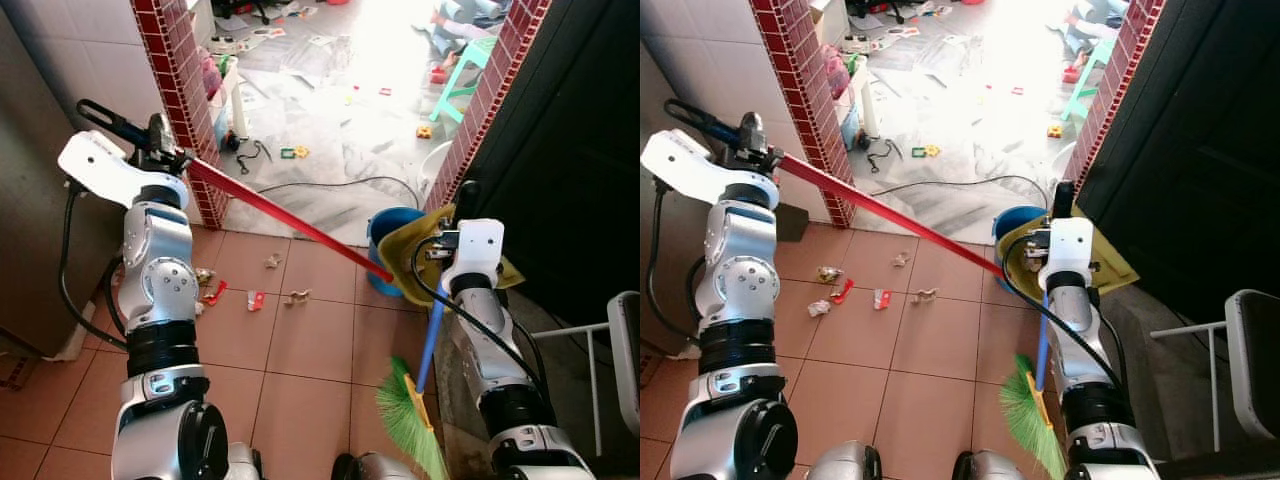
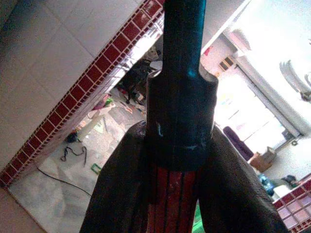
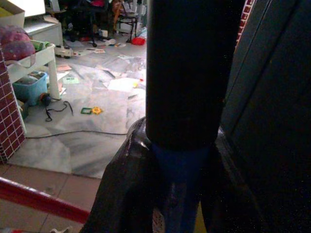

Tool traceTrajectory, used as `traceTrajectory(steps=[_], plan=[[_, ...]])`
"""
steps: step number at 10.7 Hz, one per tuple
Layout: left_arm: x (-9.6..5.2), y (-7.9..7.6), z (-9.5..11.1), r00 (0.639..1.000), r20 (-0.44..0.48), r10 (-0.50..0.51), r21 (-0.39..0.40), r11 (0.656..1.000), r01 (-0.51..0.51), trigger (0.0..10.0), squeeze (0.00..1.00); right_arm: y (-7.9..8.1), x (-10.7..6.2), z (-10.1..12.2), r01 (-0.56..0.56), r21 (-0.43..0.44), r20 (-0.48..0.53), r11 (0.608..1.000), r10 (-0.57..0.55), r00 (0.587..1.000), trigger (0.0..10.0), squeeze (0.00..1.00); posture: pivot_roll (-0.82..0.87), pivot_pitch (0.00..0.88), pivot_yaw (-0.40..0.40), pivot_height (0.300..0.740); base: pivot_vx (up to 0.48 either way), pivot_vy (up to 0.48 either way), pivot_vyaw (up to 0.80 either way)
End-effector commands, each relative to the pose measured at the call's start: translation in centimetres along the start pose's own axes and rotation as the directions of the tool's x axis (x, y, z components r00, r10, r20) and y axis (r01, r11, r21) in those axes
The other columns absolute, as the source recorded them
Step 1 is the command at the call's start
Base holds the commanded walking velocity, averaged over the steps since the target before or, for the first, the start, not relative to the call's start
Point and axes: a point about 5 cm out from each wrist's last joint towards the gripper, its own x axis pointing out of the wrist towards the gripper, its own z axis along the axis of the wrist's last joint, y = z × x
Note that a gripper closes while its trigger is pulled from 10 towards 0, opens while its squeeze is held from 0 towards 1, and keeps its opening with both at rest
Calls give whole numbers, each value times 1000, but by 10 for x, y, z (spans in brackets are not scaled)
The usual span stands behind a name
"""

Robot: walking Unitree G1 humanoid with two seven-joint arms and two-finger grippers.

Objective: Sweep floor

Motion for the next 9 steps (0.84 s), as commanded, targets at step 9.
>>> traceTrajectory(steps=[9], plan=[[7, -26, 13, 981, 98, -166, 298, 946, 131, 10000, 0, 2, 2, 4, -15, 5, 17, 1000, 15, 1000, 10000, 0, -49, 32, -47, 740, 0, 0, 0]])
